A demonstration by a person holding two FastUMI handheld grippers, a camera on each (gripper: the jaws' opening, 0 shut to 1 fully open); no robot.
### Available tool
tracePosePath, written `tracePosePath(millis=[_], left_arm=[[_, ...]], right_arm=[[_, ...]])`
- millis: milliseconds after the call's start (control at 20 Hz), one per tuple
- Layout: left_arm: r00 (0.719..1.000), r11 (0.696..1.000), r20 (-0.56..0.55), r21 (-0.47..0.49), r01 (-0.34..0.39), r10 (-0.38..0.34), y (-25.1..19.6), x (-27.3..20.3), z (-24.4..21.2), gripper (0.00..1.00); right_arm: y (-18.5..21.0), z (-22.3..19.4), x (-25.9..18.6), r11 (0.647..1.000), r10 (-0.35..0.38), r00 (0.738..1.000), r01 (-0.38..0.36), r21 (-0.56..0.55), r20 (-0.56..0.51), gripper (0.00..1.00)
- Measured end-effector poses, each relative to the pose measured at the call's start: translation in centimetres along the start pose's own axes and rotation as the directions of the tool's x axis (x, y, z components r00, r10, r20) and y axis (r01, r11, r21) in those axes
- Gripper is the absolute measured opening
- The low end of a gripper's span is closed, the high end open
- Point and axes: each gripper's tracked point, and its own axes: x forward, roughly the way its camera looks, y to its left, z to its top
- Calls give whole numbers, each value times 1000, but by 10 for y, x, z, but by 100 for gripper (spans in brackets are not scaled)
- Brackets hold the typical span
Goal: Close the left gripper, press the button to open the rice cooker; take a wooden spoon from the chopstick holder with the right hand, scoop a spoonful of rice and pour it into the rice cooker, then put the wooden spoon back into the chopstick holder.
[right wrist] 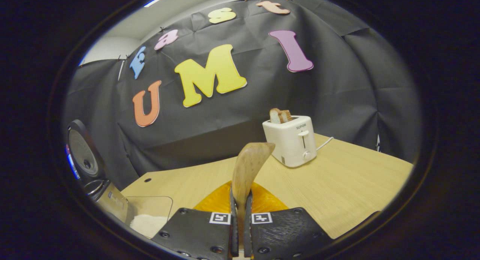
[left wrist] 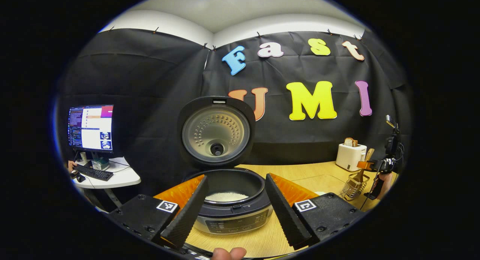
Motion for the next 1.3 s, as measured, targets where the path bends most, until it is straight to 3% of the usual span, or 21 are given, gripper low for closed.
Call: tracePosePath(millis=[50, 150, 300, 400, 450, 500, 550, 600, 650, 800, 850, 1100, 1150, 1300], left_arm=[[1000, 1000, 2, 3, 0, 0, -1, -1, 1, 97], [1000, 1000, 9, 5, 1, -1, -3, -1, 3, 97], [1000, 1000, 15, 6, 4, -4, -7, -2, 5, 97], [1000, 1000, 22, 8, 3, -4, -9, -2, 6, 97], [1000, 1000, 23, 12, 3, -3, -11, -3, 7, 97], [1000, 1000, 24, 17, 3, -3, -12, -3, 8, 97], [1000, 1000, 27, 21, 3, -4, -14, -4, 9, 97], [999, 1000, 33, 22, 7, -8, -17, -5, 11, 96], [999, 1000, 40, 21, 10, -10, -20, -6, 13, 97], [998, 999, 65, 33, 0, -3, -24, -11, 23, 96], [997, 999, 72, 35, -1, -1, -28, -14, 25, 96], [993, 999, 116, 43, -31, 26, -37, -27, 44, 100], [991, 998, 131, 42, -48, 43, -36, -29, 47, 96], [992, 997, 113, 39, -66, 62, -38, -26, 59, 96]], right_arm=[[0, 1, -2, 1000, 2, 1000, -2, 6, 1, 7], [-4, 1, -1, 1000, 0, 1000, 0, 3, 1, 1], [-7, 0, -5, 1000, 13, 1000, -12, 18, -12, 31], [-11, -3, -8, 1000, 12, 1000, -11, 19, -25, 43], [-12, -3, -11, 1000, 14, 999, -13, 15, -30, 63], [-13, -2, -13, 1000, 14, 999, -14, 11, -32, 72], [-15, 0, -17, 1000, 14, 999, -14, 10, -29, 70], [-17, 1, -20, 1000, 10, 1000, -10, 4, -29, 86], [-21, 1, -24, 1000, 2, 999, -2, -3, -32, 82], [-25, -3, -39, 1000, -1, 999, 1, 0, -43, 100], [-28, -7, -46, 1000, -3, 999, 2, -15, -53, 94], [-24, -17, -92, 996, 64, 995, -69, -64, -74, 96], [-23, -18, -101, 993, 82, 994, -88, -82, -73, 91], [-10, -9, -122, 974, 143, 989, -147, -174, -37, 95]])
